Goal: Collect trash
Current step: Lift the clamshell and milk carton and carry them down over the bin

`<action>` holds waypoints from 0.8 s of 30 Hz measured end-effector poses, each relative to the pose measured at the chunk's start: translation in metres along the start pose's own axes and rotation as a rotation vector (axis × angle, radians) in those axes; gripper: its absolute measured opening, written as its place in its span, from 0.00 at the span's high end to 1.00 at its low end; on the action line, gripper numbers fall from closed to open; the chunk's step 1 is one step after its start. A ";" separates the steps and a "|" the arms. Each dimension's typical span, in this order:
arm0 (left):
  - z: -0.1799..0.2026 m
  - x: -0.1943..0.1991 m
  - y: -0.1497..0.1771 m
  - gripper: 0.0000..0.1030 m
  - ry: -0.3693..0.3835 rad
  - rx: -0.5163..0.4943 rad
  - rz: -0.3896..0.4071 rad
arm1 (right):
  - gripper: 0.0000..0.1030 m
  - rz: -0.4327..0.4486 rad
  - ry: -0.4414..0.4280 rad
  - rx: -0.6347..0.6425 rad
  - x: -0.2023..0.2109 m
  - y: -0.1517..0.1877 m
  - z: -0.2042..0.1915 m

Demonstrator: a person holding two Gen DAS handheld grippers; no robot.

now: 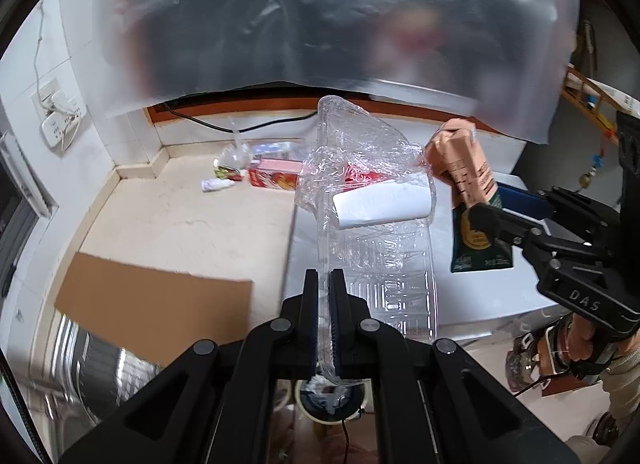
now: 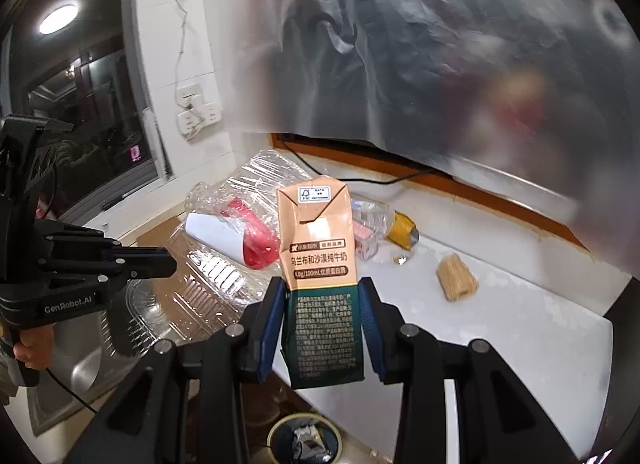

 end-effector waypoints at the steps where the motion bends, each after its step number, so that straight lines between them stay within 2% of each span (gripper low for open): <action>1: 0.009 0.008 0.008 0.97 -0.001 0.006 0.002 | 0.64 -0.005 -0.007 0.007 0.007 0.006 0.000; 6: 0.041 0.031 0.040 0.97 -0.013 0.030 -0.006 | 0.64 -0.036 -0.052 0.009 0.036 0.040 0.000; 13: 0.068 0.040 0.095 0.97 -0.046 0.078 -0.073 | 0.64 -0.118 -0.114 -0.012 0.052 0.094 -0.002; 19: 0.071 0.025 0.139 0.97 -0.112 0.090 -0.141 | 0.64 -0.204 -0.158 -0.049 0.037 0.139 -0.006; 24: 0.070 -0.007 0.180 0.97 -0.144 0.127 -0.227 | 0.64 -0.290 -0.180 -0.090 0.009 0.184 -0.006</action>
Point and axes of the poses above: each gripper's, at about its wrist camera, not at the fingertips, and x roughly against the way its jaws point, z to its right, y to its underside, the point moved 6 cm from there along -x, roughly the way its jaws point, and after that the axes turned 5 degrees about z, right-handed, at the moved point
